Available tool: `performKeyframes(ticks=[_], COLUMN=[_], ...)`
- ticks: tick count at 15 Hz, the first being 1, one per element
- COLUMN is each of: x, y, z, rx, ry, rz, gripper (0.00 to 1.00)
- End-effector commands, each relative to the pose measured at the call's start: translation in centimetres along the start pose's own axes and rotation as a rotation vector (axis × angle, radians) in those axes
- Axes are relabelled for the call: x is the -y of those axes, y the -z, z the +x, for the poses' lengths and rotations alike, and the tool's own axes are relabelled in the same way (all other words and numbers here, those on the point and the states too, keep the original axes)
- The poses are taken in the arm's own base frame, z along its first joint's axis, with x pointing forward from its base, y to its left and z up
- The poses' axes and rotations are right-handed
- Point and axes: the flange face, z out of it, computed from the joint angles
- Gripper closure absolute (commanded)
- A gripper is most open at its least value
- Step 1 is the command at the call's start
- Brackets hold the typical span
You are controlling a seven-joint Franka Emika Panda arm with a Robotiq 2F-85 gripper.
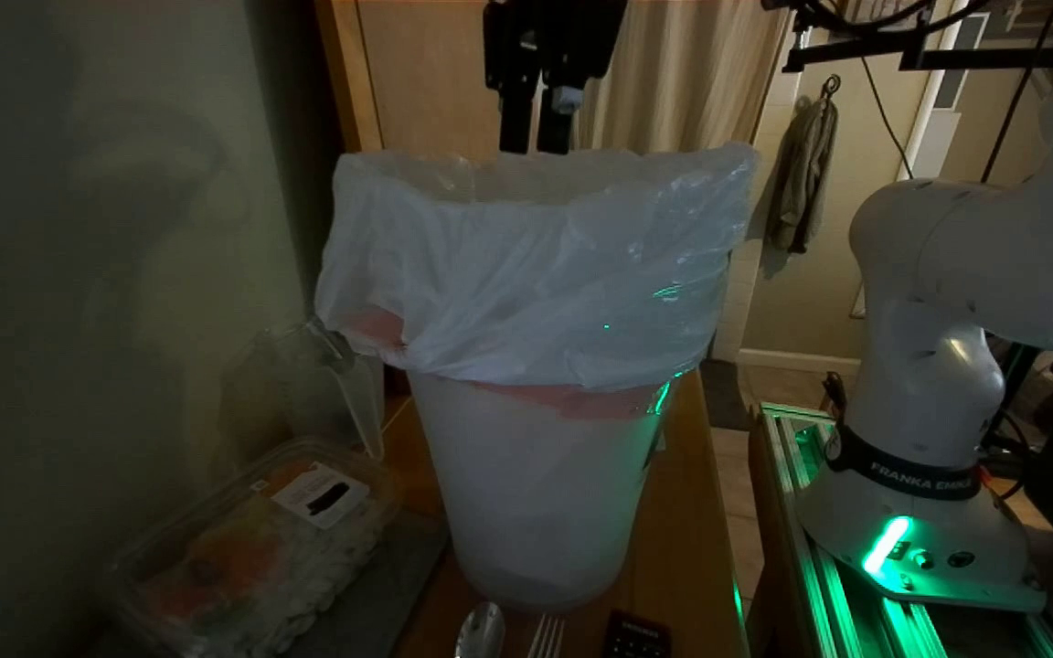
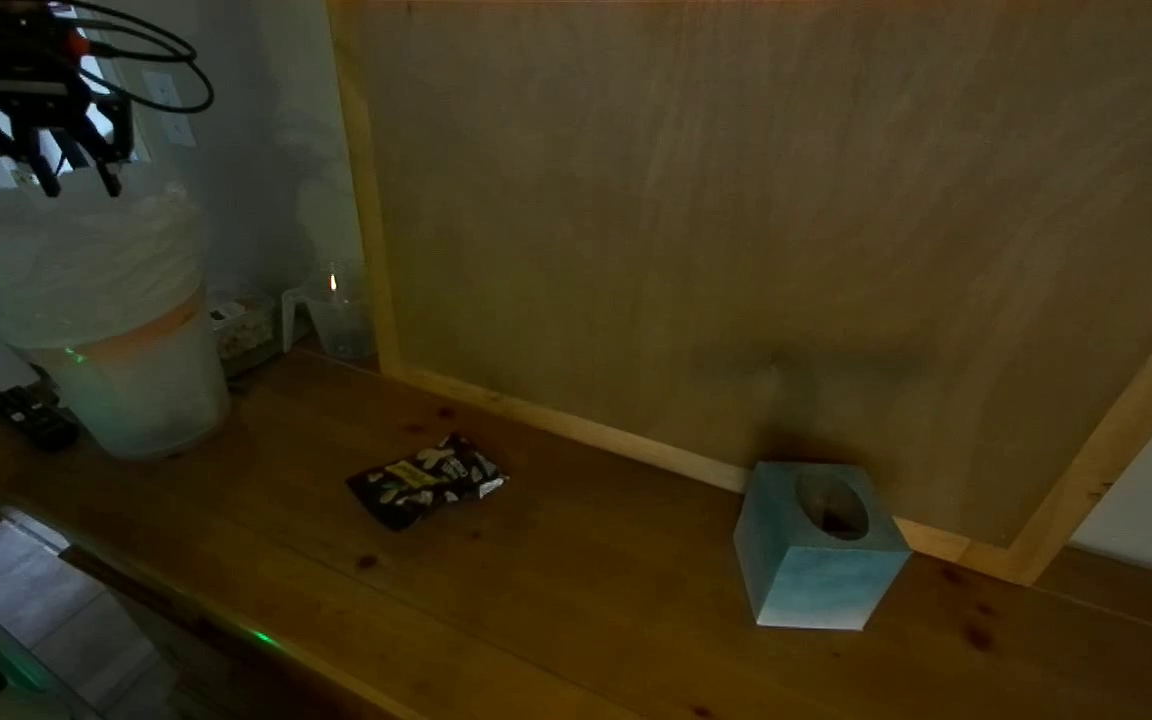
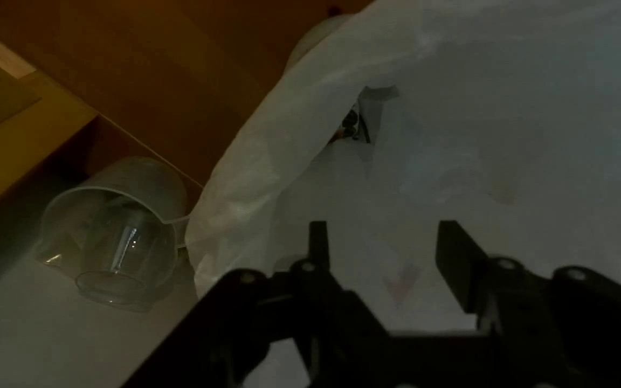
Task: Put the brown packet inside the bucket on the left
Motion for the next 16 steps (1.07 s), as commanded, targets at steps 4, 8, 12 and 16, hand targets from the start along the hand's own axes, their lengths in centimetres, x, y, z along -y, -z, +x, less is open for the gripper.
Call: performKeyframes(ticks=[4, 8, 12, 16], x=[-2.7, -5.6, -8.7, -10.8], y=[5.0, 6.2, 5.1, 1.7], z=[-3.5, -6.7, -9.8, -12.0], rx=[-0.057, -0.093, -0.106, -0.079], ry=[-0.176, -0.391, -0.602, -0.796], rz=[0.061, 0.047, 0.013, -0.04], gripper=[0.0, 0.0, 0.0, 0.0])
